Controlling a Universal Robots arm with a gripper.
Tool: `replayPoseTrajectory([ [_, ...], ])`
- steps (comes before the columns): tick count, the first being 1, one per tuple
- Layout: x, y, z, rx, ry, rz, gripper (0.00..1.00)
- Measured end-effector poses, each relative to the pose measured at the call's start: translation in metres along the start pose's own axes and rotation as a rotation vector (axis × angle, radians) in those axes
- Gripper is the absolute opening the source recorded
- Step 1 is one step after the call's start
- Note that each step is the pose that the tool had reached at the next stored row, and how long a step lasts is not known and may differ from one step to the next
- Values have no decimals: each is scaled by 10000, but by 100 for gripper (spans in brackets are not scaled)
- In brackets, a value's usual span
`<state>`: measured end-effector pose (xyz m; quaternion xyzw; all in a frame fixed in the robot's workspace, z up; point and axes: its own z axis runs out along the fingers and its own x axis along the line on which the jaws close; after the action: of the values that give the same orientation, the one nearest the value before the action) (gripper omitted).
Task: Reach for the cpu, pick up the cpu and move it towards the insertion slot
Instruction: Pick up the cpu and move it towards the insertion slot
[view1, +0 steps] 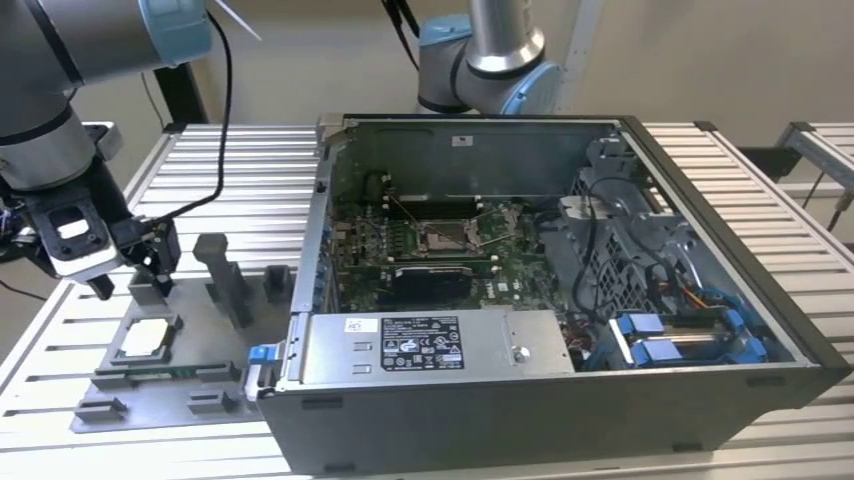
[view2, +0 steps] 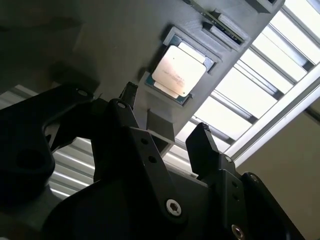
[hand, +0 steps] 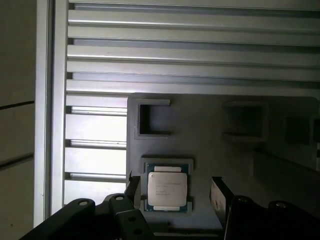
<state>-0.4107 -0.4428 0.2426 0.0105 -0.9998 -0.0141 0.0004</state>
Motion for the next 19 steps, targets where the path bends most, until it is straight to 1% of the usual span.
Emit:
replayPoseTrajectory([
  [2, 0, -6, 13, 1, 2, 0, 100],
  [5, 0, -33, 42, 0, 1, -1, 100],
  [11, 14, -78, 135, 0, 0, -1, 100],
  [19, 26, -165, 243, 0, 0, 0, 100],
])
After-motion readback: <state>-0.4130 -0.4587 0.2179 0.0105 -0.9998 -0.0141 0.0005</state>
